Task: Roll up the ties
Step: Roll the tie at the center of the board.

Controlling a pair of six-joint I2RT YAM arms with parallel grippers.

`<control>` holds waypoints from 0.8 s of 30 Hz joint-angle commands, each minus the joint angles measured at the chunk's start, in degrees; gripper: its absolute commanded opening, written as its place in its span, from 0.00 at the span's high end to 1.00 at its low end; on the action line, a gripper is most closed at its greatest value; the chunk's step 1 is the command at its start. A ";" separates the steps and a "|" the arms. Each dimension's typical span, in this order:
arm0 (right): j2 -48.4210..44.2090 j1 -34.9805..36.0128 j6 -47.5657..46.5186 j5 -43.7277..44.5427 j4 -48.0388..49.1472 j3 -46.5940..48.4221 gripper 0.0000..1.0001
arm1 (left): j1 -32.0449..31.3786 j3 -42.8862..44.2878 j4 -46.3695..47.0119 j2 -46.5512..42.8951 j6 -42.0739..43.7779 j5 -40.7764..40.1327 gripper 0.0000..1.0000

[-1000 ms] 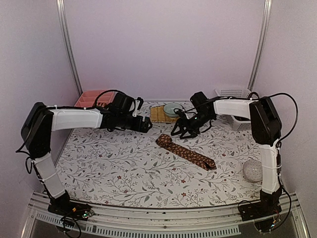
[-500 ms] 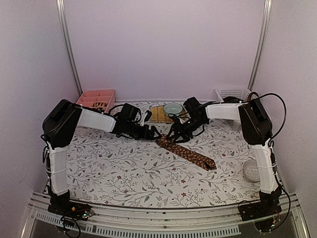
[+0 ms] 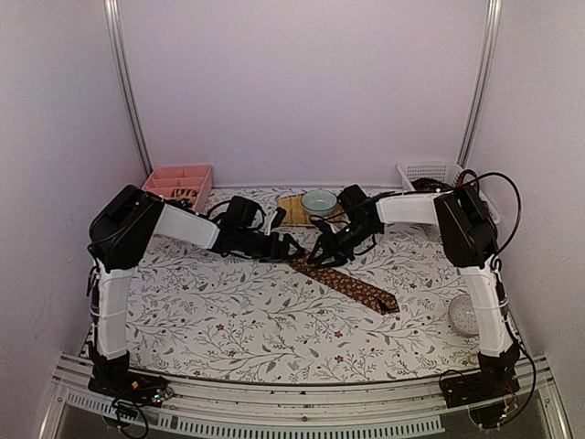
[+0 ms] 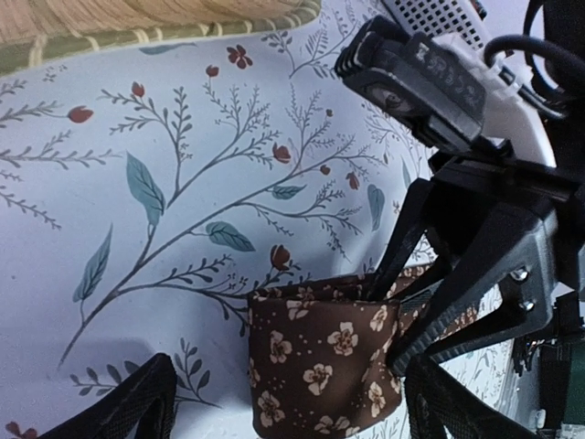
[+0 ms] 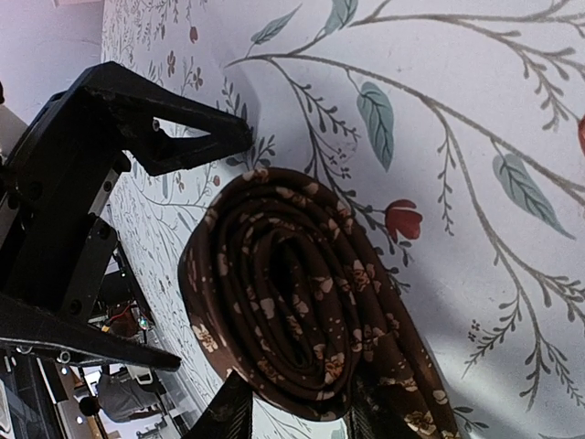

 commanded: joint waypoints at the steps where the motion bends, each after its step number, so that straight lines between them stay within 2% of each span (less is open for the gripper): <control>1: 5.34 0.17 -0.31 0.24 0.70 0.87 0.67 | 0.15 -1.19 4.43 1.48 -1.74 3.69 0.14; 16: 7.90 -1.05 -2.32 1.37 1.07 -1.61 0.72 | -0.34 -2.73 6.71 3.62 -4.43 9.84 0.15; 21: 7.58 -1.02 -2.11 1.97 1.94 -3.79 0.72 | -0.84 -4.19 7.50 3.91 -6.34 9.58 0.15; 24: 6.98 -1.07 -1.81 2.63 2.52 -4.78 0.73 | -1.37 -3.66 5.41 4.24 -6.63 7.45 0.22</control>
